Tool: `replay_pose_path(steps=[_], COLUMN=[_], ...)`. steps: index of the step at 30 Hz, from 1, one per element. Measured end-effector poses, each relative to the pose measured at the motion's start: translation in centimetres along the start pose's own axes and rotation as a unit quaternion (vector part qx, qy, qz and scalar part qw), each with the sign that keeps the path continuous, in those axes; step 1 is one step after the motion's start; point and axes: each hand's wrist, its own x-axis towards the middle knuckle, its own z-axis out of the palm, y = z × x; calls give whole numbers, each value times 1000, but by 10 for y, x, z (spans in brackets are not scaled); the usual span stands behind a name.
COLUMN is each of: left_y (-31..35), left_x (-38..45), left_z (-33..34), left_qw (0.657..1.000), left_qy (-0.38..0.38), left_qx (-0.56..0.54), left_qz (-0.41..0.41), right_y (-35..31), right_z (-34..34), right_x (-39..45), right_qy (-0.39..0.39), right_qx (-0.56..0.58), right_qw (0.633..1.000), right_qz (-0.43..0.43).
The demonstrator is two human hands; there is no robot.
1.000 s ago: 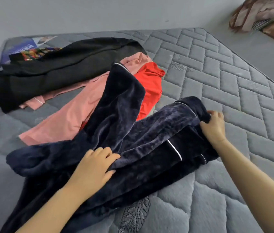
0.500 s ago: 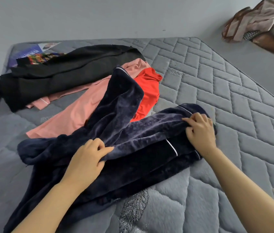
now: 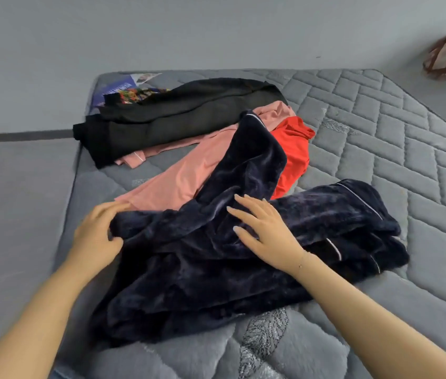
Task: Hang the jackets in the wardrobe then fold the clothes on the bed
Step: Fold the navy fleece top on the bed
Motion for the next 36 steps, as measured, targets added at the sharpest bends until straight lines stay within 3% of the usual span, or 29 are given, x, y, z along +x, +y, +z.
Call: replay_pose_path(steps=[2, 6, 9, 14, 19, 21, 25, 28, 31, 33, 36], left_y=[-26, -59, -63, -44, -28, -38, -61, -58, -45, -28, 5], left_x=[6, 15, 25, 39, 48, 58, 58, 54, 59, 50, 33], left_z=[0, 5, 5, 3, -9, -20, -3, 18, 5, -9, -11], left_qw=[994, 984, 985, 976, 974, 975, 987, 987, 968, 968, 983], left_qy=[-91, -175, -157, -100, -33, -41, -87, -143, -223, -211, -137], left_qx=[-44, -4, 24, -162, -151, -154, -129, -69, 112, 138, 101], left_qz=[-41, 16, 66, 109, 166, 152, 49, 36, 29, 9, 65], right_y=[-14, -16, -15, -12, -9, -9, -9, -13, -19, -23, -30], right_z=[28, 67, 77, 87, 92, 95, 96, 91, 85, 78, 58], right_x=[6, 2, -1, -2, -2, -2, -2, -1, 1, 2, 14], right_qy=[-28, -38, 8, 44, 71, 84, 85, 69, 66, 98, 212], right_qx=[0, -50, -52, -65, -76, -76, -98, -86, -17, 111, 316], right_qw=[1000, 997, 997, 996, 994, 993, 991, 994, 997, 984, 898], right_qz=[-10, 38, 50, 41, 31, 24, 4, 9, 35, 96, 221])
